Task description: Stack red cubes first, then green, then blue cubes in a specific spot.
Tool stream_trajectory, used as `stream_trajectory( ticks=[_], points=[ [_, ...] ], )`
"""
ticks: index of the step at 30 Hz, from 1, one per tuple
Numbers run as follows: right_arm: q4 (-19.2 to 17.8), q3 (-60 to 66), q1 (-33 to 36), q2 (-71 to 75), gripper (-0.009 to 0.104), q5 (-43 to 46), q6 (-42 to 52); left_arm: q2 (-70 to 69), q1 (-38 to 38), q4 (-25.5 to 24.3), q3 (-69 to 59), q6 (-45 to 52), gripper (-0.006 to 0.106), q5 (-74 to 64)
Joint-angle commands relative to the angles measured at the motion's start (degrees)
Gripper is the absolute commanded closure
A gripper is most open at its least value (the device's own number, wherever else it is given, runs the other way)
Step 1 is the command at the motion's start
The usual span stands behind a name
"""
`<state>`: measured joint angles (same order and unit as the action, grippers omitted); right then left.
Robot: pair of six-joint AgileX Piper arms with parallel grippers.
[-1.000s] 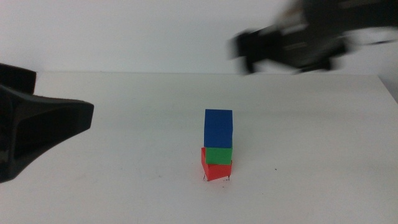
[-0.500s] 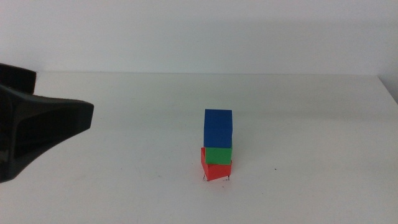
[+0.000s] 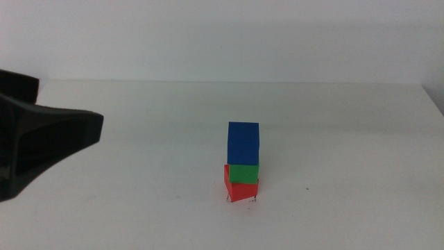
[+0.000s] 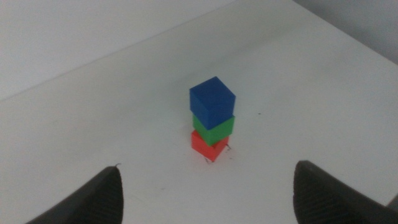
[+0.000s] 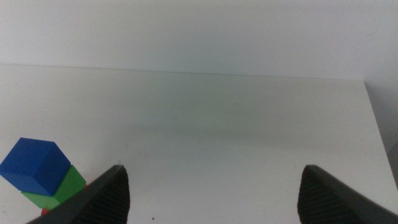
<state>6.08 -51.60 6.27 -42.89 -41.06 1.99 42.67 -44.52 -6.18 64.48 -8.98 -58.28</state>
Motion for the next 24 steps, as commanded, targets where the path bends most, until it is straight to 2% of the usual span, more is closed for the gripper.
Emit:
stream_trajectory(
  ticks=[1,5,7,10,14,16,19,24],
  points=[
    [0.03,0.14,-0.35,0.20,0.002,0.82,0.36,-0.10,0.16,-1.31,0.11,0.01,0.007,0.42],
    [0.56,0.14,-0.35,0.27,0.002,0.83,0.36,-0.48,5.07,-1.31,-3.82,0.01,0.007,7.44],
    [-1.43,1.67,-0.35,1.24,0.002,2.25,0.36,-1.68,9.58,-1.31,-8.21,0.01,0.007,14.57],
    [-4.56,8.23,-0.35,4.96,0.002,12.26,0.36,-6.64,16.97,-1.31,-15.45,0.12,0.007,23.64],
    [-4.66,19.30,-0.35,11.56,0.002,21.85,0.36,-16.06,26.81,-0.90,-26.51,0.12,0.007,31.43],
    [-4.52,26.61,-0.35,18.31,0.002,24.25,0.36,-25.35,33.66,1.07,-36.36,0.12,0.007,33.06],
    [-4.52,34.08,-1.38,25.03,0.002,28.14,0.36,-33.00,39.23,2.39,-45.28,0.12,0.007,33.40],
    [-4.42,44.75,-4.50,36.25,0.002,29.51,0.36,-42.67,44.94,6.18,-54.55,0.12,0.007,33.40]
  ],
)
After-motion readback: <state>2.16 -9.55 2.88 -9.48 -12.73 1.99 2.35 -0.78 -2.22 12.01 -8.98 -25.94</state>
